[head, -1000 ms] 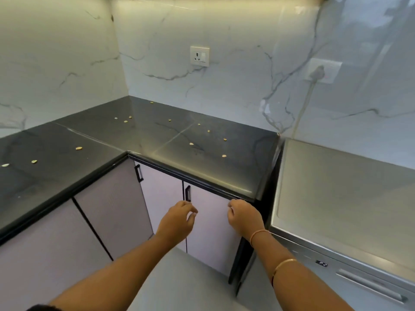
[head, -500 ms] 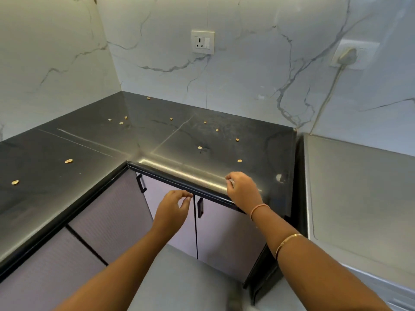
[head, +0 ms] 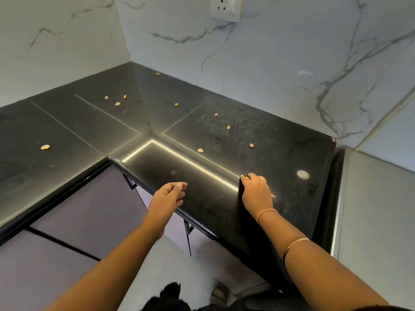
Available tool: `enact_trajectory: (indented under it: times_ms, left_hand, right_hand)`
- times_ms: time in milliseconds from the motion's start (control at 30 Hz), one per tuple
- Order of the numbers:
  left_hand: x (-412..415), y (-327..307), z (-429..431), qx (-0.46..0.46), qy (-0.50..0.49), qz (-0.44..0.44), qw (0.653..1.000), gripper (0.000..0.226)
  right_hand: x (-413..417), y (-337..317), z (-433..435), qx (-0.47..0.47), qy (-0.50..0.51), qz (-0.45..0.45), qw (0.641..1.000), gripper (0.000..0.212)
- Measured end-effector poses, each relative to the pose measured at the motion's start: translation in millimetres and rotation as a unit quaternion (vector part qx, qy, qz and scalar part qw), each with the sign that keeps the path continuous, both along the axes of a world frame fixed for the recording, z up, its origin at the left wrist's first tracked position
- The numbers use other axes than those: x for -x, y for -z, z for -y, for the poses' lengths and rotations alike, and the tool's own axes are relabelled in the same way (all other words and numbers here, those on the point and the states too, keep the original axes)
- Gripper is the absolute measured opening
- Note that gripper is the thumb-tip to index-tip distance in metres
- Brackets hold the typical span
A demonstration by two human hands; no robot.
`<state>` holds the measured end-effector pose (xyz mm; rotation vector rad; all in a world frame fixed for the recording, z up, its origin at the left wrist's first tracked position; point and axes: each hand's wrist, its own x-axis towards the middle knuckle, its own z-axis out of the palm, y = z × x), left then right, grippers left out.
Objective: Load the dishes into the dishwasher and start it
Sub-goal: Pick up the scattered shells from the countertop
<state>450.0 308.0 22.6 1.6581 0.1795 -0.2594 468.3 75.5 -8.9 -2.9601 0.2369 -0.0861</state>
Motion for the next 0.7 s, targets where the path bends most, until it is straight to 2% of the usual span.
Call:
enact_trajectory:
  times_ms: [167, 467, 567, 700]
  left_hand:
    - [-18, 1, 24, 0.108, -0.03, -0.101, 0.989, 0.02]
    - [-76, 9, 44, 0.158, 0.018, -0.187, 0.969, 0.022]
    - [-85, 13, 43, 0.18, 0.029, -0.217, 0.959, 0.027]
    - [-107, 8, 41, 0.245, 0.053, -0.287, 0.925, 0.029]
  right_hand:
    - [-13, 5, 5, -0.016, -0.034, 0.019, 0.999, 0.025]
    - [-41, 5, -20, -0.048, -0.02, 0.008, 0.999, 0.018]
    - [-45, 1, -26, -0.132, 0.009, 0.002, 0.991, 0.016]
    - [-54, -21, -57, -0.306, 0.017, 0.018, 0.952, 0.01]
